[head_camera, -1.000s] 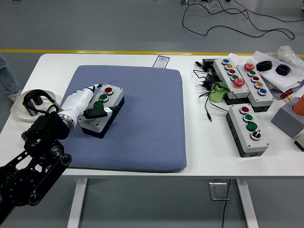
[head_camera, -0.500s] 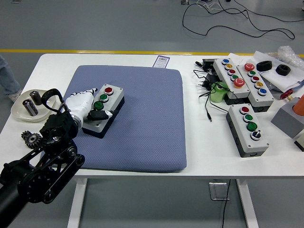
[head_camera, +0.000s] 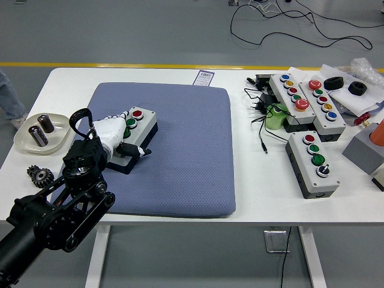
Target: Pick up the button,place it on the desk,press the button,press the button
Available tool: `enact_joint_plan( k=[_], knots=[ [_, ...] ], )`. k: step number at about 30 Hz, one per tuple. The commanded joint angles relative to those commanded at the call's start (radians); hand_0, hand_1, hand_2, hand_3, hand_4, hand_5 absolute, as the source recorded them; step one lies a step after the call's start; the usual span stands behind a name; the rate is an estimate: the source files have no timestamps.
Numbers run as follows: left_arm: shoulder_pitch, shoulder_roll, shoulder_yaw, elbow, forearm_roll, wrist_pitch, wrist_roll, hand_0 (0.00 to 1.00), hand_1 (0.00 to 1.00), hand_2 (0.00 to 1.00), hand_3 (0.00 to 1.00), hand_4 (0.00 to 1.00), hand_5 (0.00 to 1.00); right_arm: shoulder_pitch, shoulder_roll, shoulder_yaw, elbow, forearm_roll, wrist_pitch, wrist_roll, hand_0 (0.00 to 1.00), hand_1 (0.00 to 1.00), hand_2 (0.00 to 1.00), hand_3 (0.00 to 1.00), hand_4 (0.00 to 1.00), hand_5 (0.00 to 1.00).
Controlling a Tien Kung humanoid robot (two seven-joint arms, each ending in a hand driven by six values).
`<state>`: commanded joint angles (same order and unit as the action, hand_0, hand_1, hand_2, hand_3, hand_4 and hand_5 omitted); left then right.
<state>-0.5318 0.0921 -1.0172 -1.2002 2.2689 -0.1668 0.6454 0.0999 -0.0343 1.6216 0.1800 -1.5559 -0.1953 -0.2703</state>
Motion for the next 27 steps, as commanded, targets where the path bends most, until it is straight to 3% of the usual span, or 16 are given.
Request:
enact_joint_plan(
  k=[5, 6, 11, 12, 17, 18, 23, 24, 27],
  knots=[
    [-0.009, -0.005, 0.002, 0.027, 0.0, 0.002, 0.0, 0.652, 0.865, 0.998, 0.998, 0.952, 0.186, 0.0, 0.0, 0.001, 0.0, 0.0, 0.0, 0.001, 0.658, 0.652, 0.704, 0.606, 0.46, 0.332],
    [-0.011, -0.005, 0.002, 0.031, 0.0, 0.002, 0.0, 0.506, 0.695, 0.915, 0.998, 0.888, 0.086, 0.0, 0.0, 0.002, 0.0, -0.001, 0.0, 0.001, 0.658, 0.652, 0.704, 0.606, 0.46, 0.333],
    [-0.017, -0.005, 0.002, 0.049, 0.0, 0.004, 0.0, 0.506, 0.695, 0.915, 0.998, 0.888, 0.086, 0.0, -0.001, 0.003, 0.0, -0.003, 0.0, 0.001, 0.658, 0.652, 0.704, 0.606, 0.46, 0.333],
    [-0.018, -0.005, 0.002, 0.052, 0.0, 0.004, 0.0, 0.454, 0.453, 0.518, 0.998, 0.847, 0.006, 0.0, -0.001, 0.003, 0.0, -0.004, 0.0, 0.001, 0.658, 0.651, 0.703, 0.606, 0.46, 0.333],
    [-0.014, 0.0, 0.0, 0.063, 0.0, 0.009, 0.0, 0.454, 0.453, 0.518, 0.998, 0.847, 0.006, 0.001, 0.0, 0.003, 0.0, -0.003, 0.0, 0.001, 0.658, 0.651, 0.703, 0.606, 0.46, 0.333],
    [-0.013, 0.001, 0.0, 0.064, 0.0, 0.012, 0.0, 0.225, 0.296, 0.305, 0.998, 0.828, 0.004, 0.002, 0.0, 0.003, 0.0, -0.003, 0.0, 0.001, 0.658, 0.652, 0.703, 0.606, 0.46, 0.333],
    [-0.009, 0.006, -0.008, 0.053, 0.0, 0.035, 0.0, 0.225, 0.296, 0.305, 0.998, 0.828, 0.004, 0.003, 0.0, 0.004, 0.0, -0.004, 0.001, 0.001, 0.658, 0.652, 0.703, 0.606, 0.46, 0.333],
    [-0.008, 0.007, -0.01, 0.05, 0.0, 0.041, 0.0, 0.103, 0.21, 0.223, 0.998, 0.82, 0.002, 0.003, 0.0, 0.004, 0.0, -0.005, 0.001, 0.001, 0.658, 0.652, 0.703, 0.606, 0.46, 0.333],
    [-0.004, 0.012, -0.019, 0.034, 0.0, 0.069, 0.0, 0.103, 0.21, 0.223, 0.998, 0.82, 0.002, 0.003, 0.0, 0.005, 0.0, -0.005, 0.001, 0.0, 0.658, 0.652, 0.703, 0.606, 0.46, 0.333]
  ],
)
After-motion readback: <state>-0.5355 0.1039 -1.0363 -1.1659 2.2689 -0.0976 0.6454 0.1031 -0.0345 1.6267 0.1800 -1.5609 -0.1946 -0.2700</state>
